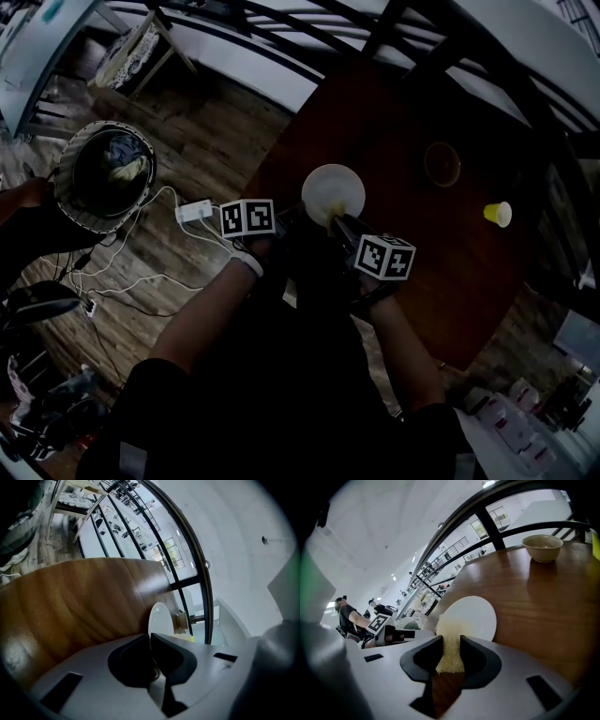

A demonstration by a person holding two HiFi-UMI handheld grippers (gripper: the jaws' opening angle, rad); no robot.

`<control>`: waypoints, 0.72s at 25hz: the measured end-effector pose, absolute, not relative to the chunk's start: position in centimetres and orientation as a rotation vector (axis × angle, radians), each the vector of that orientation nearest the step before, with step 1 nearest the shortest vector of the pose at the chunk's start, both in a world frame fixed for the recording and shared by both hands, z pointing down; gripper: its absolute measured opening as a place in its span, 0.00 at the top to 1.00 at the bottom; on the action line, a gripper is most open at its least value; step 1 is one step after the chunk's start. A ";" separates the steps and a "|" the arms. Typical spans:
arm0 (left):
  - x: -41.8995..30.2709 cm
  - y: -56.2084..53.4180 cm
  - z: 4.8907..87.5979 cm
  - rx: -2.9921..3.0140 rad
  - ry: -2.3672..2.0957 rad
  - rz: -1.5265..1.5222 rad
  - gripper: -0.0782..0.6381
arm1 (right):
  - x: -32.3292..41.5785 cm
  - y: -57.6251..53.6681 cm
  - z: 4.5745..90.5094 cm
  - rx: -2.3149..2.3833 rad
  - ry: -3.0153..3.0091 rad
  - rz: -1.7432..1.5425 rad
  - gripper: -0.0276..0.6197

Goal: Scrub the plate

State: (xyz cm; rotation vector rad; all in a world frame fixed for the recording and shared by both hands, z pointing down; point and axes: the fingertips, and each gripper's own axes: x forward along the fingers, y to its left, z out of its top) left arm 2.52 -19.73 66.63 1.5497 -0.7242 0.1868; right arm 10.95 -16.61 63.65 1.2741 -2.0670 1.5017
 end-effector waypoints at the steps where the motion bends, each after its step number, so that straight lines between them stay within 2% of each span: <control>1: 2.5 -19.7 66.7 1.550 -0.724 0.189 0.85 | 11.5 -16.6 63.7 1.292 -2.062 1.508 0.76; 18: 2.3 -19.7 66.2 1.587 -0.736 0.110 0.85 | 18.1 -15.9 62.1 1.582 -2.006 1.584 0.76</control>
